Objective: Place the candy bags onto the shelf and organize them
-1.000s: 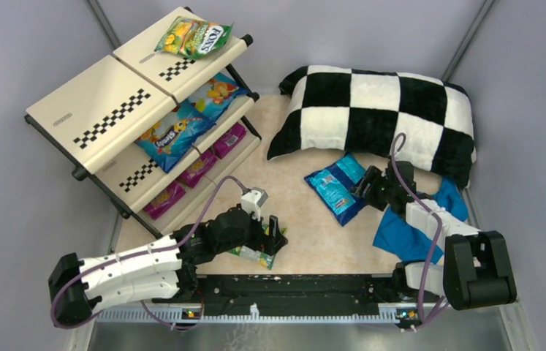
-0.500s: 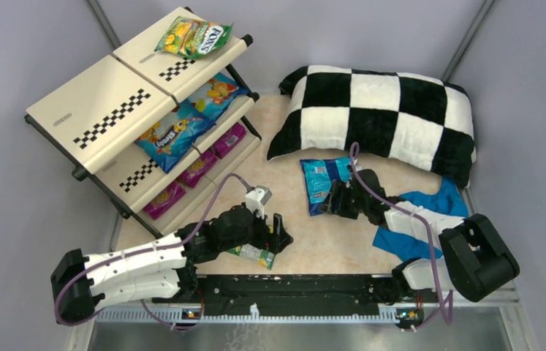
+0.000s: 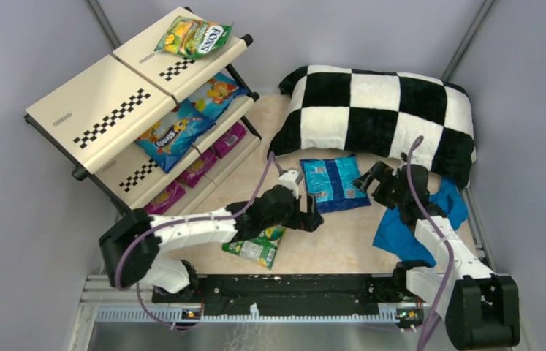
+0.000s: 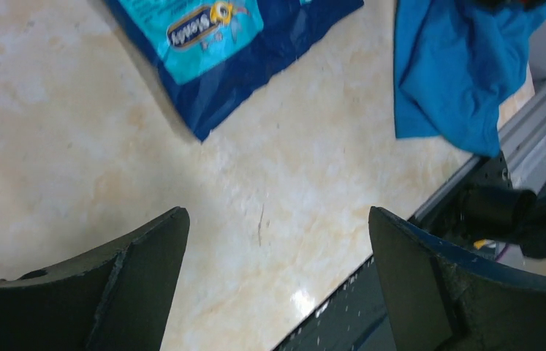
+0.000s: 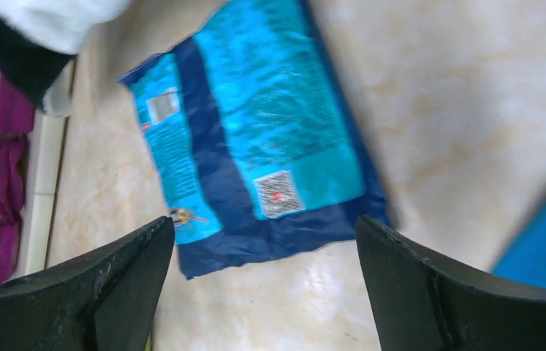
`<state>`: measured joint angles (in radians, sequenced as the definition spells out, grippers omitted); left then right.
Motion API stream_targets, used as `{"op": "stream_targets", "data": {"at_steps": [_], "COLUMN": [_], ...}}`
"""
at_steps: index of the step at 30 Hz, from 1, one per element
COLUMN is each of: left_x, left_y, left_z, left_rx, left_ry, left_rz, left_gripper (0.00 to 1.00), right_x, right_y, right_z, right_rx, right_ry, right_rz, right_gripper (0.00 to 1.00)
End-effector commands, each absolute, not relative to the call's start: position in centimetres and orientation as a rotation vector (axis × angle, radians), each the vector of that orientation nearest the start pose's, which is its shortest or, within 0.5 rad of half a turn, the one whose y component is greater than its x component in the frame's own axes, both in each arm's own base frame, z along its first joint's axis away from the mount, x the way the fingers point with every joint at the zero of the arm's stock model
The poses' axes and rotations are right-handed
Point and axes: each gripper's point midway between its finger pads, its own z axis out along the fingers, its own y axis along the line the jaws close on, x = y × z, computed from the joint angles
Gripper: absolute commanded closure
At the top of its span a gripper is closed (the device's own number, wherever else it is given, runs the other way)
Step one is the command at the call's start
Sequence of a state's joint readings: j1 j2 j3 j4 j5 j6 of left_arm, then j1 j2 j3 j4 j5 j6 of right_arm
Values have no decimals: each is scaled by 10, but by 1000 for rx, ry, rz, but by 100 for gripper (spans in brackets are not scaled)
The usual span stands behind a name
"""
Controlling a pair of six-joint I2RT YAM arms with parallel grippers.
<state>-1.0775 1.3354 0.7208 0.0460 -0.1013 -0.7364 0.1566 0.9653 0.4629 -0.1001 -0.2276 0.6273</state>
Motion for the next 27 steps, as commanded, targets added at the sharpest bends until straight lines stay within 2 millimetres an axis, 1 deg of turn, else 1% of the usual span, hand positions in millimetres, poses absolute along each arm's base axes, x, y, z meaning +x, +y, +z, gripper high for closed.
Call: {"op": "stream_targets", "data": {"at_steps": [1, 2, 3, 6, 8, 12, 14, 16, 19, 23, 24, 27], "left_x": [219, 228, 234, 249, 251, 250, 252, 251, 253, 255, 256, 260], "left_y": [-387, -393, -395, -393, -390, -388, -385, -386, -390, -395, -395, -390], "left_z": [129, 128, 122, 102, 87, 59, 51, 46, 46, 40, 38, 38], "left_rx": [203, 182, 161, 72, -2, -118, -164, -192, -214, -232, -240, -280], "left_ry": [2209, 2207, 2223, 2276, 2291, 2326, 2339, 2335, 2307, 2308, 2309, 2281], "left_rz": [-979, -980, -968, -886, -886, -979, -1015, -1066, -1130, -1166, -1167, -1193], "left_gripper": [1, 2, 3, 5, 5, 7, 9, 15, 18, 29, 33, 49], "right_x": [272, 272, 272, 272, 271, 271, 270, 269, 267, 264, 263, 259], "right_y": [89, 91, 93, 96, 98, 103, 105, 106, 108, 109, 109, 109], "right_z": [84, 84, 84, 86, 86, 87, 86, 85, 83, 80, 79, 76], "right_rx": [523, 519, 508, 477, 464, 444, 437, 433, 439, 440, 438, 436], "right_ry": [2225, 2219, 2215, 2209, 2201, 2179, 2185, 2189, 2192, 2201, 2206, 2222], "right_rz": [751, 774, 790, 812, 833, 874, 886, 897, 909, 920, 919, 919], "right_gripper": [7, 7, 7, 7, 7, 7, 7, 7, 7, 7, 7, 7]}}
